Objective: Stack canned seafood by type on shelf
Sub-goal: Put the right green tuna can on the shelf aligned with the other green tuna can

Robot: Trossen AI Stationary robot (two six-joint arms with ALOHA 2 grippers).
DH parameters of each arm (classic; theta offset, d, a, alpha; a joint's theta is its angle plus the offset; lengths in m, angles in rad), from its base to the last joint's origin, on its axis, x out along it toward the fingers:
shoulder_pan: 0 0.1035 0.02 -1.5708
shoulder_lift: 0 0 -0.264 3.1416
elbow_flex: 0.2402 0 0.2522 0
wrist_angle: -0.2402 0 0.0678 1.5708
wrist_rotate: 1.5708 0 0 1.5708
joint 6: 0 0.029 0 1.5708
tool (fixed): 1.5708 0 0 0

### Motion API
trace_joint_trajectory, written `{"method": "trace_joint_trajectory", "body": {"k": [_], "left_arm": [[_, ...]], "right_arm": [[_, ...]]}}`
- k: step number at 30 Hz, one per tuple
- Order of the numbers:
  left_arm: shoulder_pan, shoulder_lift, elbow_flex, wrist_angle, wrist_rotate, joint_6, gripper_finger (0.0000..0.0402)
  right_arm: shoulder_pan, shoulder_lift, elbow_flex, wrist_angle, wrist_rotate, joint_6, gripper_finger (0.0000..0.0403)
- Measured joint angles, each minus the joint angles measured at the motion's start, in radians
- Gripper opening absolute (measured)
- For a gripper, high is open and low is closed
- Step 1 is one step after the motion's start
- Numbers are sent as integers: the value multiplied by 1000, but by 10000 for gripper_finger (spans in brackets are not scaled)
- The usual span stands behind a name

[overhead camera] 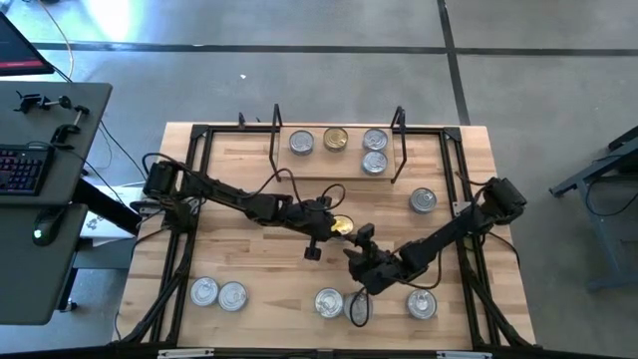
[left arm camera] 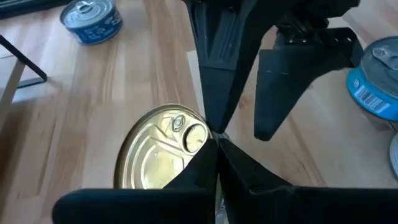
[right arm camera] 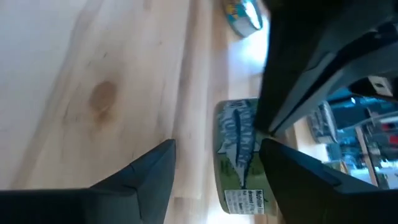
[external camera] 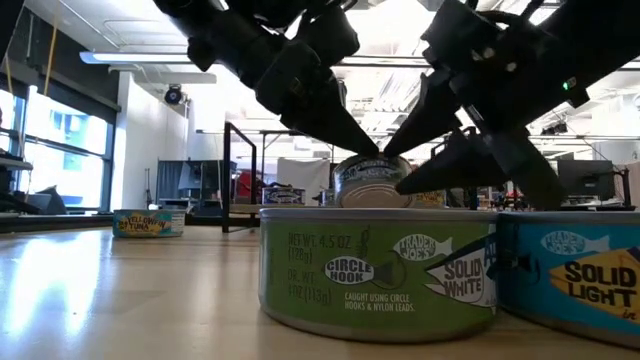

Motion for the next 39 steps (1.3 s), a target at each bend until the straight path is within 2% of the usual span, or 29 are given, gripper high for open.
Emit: {"method": "trace_joint_trajectory", "body": {"k": [5,12,19,23,27,33,37,39], "left_arm": [[-2,-2,1,-20,13,-15,0],[-4,0,1,-21,14,-22,0],[-12,0,1,-19,13,-23,0],[-22,0,1,-16,12,-23,0],[-28,0,1,-14,5,-23,0],[-28,0,1,-21,2,-41,0],[-28,-20,1,-56,1,-75,0],[-32,-55,2,-131,-1,-100,0]], "right_arm": [[17,-4,0,12,35,42,232],[40,-6,0,36,32,48,233],[-20,-6,0,35,-69,74,239],[-50,-6,0,35,-92,98,235],[-68,-6,0,34,-121,126,209],[-86,-6,0,38,-205,195,117],[-85,-6,2,41,-204,202,113],[-86,-6,2,39,-197,206,113]]}}
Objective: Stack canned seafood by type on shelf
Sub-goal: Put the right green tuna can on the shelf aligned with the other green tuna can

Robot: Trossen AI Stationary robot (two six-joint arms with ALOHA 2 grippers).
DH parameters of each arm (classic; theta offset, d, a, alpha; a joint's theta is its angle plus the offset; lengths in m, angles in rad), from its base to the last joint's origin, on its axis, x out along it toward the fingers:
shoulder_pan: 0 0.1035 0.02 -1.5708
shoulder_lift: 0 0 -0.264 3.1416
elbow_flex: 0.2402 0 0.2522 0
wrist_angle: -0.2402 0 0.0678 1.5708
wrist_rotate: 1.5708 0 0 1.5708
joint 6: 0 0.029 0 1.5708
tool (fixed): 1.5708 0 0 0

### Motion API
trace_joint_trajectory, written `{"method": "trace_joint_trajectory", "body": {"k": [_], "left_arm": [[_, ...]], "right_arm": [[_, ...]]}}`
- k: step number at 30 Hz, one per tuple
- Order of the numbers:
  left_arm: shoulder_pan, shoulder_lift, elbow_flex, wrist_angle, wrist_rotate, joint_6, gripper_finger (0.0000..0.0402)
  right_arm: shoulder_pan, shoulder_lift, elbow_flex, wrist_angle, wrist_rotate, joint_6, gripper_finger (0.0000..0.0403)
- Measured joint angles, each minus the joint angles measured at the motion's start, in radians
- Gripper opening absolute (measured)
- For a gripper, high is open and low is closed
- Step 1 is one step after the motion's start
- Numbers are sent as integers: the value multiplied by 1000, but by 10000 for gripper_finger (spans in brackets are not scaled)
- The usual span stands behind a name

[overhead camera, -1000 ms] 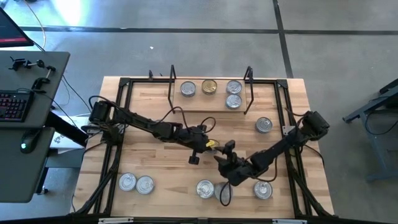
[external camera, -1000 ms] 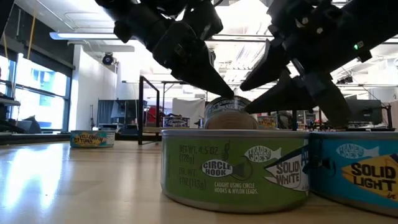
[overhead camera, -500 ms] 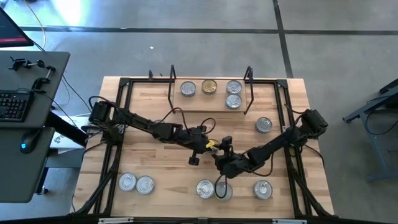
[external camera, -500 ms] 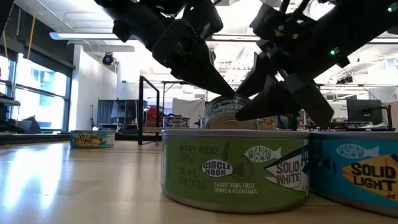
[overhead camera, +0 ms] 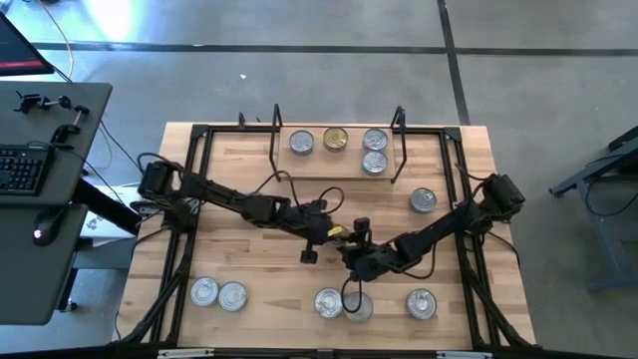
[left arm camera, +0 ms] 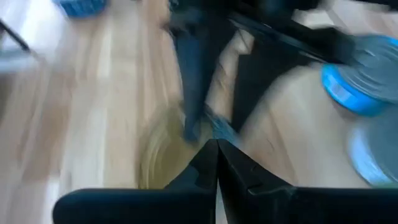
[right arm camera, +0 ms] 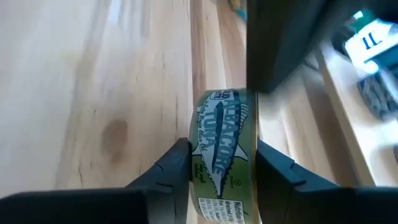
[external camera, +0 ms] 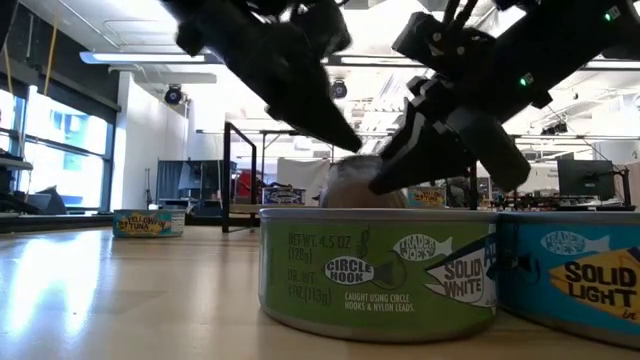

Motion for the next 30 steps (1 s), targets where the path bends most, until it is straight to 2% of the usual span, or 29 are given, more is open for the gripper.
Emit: {"method": "trace_joint_trajectory", "body": {"k": [3,6,10,14,18,22,26,30], "left_arm": [[-17,-59,0,-149,-43,-16,0],[-50,-120,-19,-282,-182,-49,0],[-102,-224,-110,-316,-363,-113,0],[-151,-337,-242,-283,-424,-212,0],[-209,-443,-372,-278,-468,-335,0],[-260,-529,-468,-245,-601,-392,0],[-289,-579,-512,-244,-660,-429,0],[-310,-592,-523,-226,-669,-429,0]], "right_arm": [[-1,4,23,-39,31,0,113],[-18,1,92,-129,97,-7,113],[-75,2,195,-306,126,-80,113],[-174,1,266,-378,134,-197,113],[-317,1,272,-298,66,-320,113],[-451,1,245,-234,-28,-368,113],[-540,4,232,-206,-155,-375,113],[-581,34,233,-187,-160,-364,113]]}}
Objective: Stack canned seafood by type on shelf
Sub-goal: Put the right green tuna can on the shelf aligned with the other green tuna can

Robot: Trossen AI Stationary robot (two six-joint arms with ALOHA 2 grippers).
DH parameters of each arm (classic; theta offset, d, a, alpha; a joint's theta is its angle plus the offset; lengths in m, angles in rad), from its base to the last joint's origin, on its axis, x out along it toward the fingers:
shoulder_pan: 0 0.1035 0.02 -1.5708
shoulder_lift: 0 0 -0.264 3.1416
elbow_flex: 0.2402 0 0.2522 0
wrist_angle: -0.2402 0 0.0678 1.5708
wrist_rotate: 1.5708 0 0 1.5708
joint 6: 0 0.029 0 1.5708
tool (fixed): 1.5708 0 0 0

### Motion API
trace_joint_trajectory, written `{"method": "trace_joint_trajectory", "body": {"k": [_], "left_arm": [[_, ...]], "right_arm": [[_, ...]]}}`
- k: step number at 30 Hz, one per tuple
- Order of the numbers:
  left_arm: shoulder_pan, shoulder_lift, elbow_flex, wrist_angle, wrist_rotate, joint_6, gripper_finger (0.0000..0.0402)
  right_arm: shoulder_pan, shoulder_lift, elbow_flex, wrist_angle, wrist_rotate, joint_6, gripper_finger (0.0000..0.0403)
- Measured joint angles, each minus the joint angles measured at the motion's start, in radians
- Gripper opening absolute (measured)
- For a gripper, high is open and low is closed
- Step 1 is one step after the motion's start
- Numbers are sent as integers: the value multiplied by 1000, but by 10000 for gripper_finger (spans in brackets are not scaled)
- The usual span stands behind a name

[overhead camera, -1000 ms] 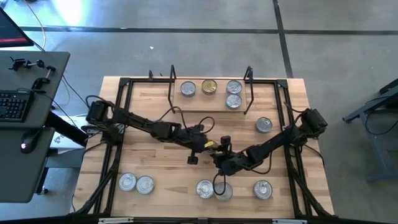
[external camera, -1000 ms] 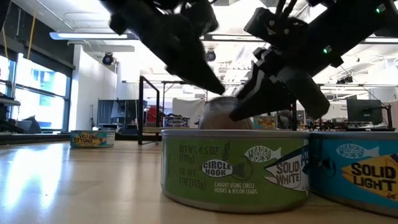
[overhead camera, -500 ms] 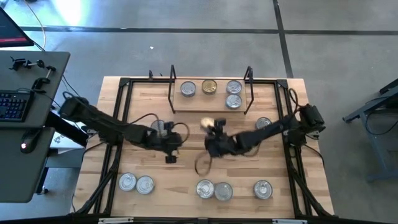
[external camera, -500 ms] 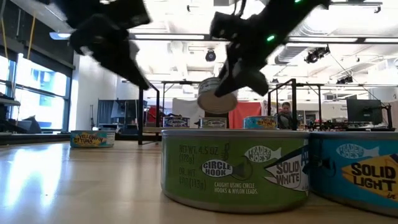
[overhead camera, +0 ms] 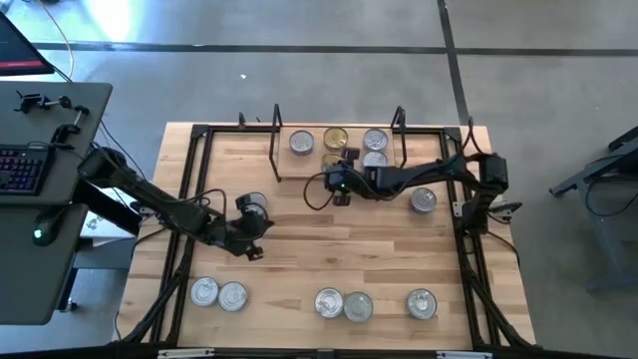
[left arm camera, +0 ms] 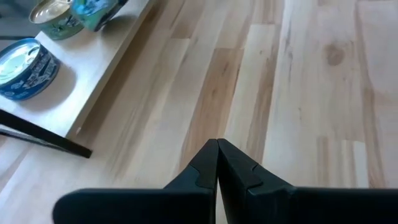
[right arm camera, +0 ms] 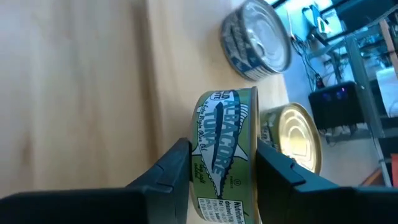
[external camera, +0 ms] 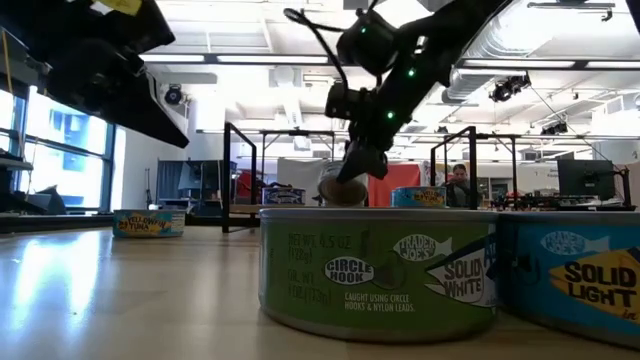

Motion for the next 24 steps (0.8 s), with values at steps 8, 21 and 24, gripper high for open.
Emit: {"method": "trace_joint_trajectory", "body": {"k": [8,21,24], "left_arm": [[-27,0,-1,53,-1,66,0],[-26,0,32,167,-1,334,0],[-25,0,33,166,-1,336,0]], "right_arm": [[-8,58,-3,6,-44,66,201],[22,52,8,38,5,167,257],[26,51,9,55,96,166,258]]}}
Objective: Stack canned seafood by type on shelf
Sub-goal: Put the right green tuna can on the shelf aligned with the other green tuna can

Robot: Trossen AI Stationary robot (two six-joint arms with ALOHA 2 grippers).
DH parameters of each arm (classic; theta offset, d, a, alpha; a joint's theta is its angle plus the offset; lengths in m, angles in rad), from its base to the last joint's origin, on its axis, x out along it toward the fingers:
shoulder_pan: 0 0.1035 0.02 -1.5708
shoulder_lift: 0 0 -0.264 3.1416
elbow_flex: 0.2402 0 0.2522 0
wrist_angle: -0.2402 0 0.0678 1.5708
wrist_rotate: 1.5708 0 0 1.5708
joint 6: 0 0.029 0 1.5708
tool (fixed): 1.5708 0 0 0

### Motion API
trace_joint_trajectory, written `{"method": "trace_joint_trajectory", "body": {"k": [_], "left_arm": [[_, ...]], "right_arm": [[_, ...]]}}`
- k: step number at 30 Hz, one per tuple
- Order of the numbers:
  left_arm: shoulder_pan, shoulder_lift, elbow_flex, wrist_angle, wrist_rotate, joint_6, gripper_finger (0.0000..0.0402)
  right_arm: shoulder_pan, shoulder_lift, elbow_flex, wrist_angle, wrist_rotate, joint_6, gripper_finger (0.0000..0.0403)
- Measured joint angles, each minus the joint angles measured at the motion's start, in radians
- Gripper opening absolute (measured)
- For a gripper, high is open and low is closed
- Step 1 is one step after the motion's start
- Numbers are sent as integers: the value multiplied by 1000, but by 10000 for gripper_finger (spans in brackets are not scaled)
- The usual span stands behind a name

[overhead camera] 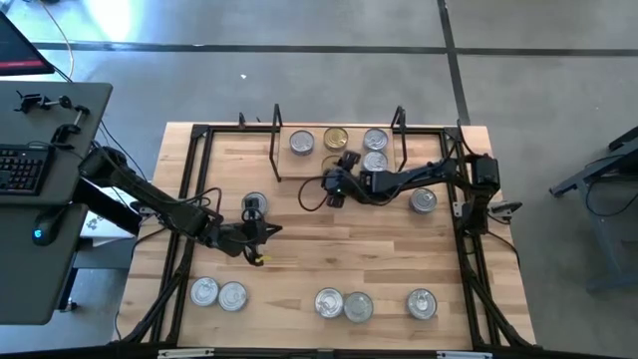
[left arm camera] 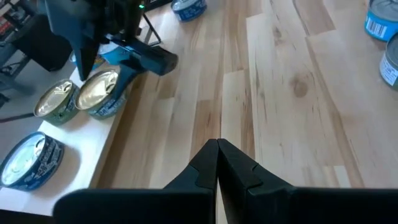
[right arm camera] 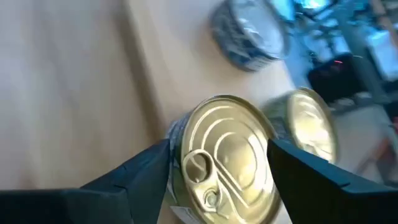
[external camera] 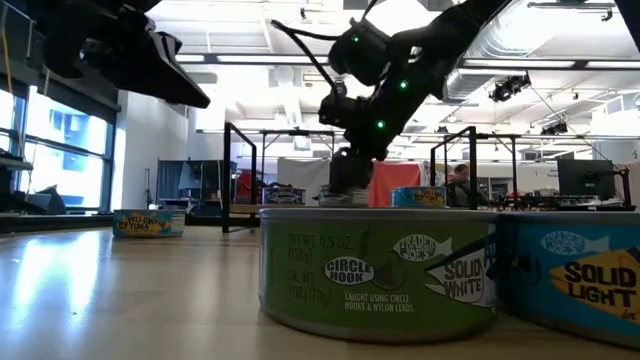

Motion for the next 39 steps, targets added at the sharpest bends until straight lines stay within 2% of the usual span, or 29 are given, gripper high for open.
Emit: {"method": "trace_joint_trajectory", "body": {"k": [3,11,13,18,20,22,27,33,39], "left_arm": [[0,0,0,0,0,-12,0],[-5,0,0,-18,3,-90,0],[-5,0,0,-21,9,-108,1],[-5,1,0,-29,21,-132,1],[-5,1,0,-33,21,-145,1],[-5,1,0,-37,21,-151,1],[-5,1,0,-32,21,-153,1],[-2,1,0,-30,21,-153,1],[-3,1,0,-30,21,-179,1]], "right_arm": [[13,-5,0,2,58,-6,259],[73,-98,1,-28,41,-41,258],[78,-122,1,-71,-24,-22,250],[60,-127,-9,-173,-345,29,202],[55,-113,-24,-162,-402,40,175],[51,-101,-44,-157,-392,52,145],[26,-100,-61,-130,-236,126,79],[-33,-100,-62,-125,-223,194,28],[-39,-100,-63,-57,-222,215,4]]}}
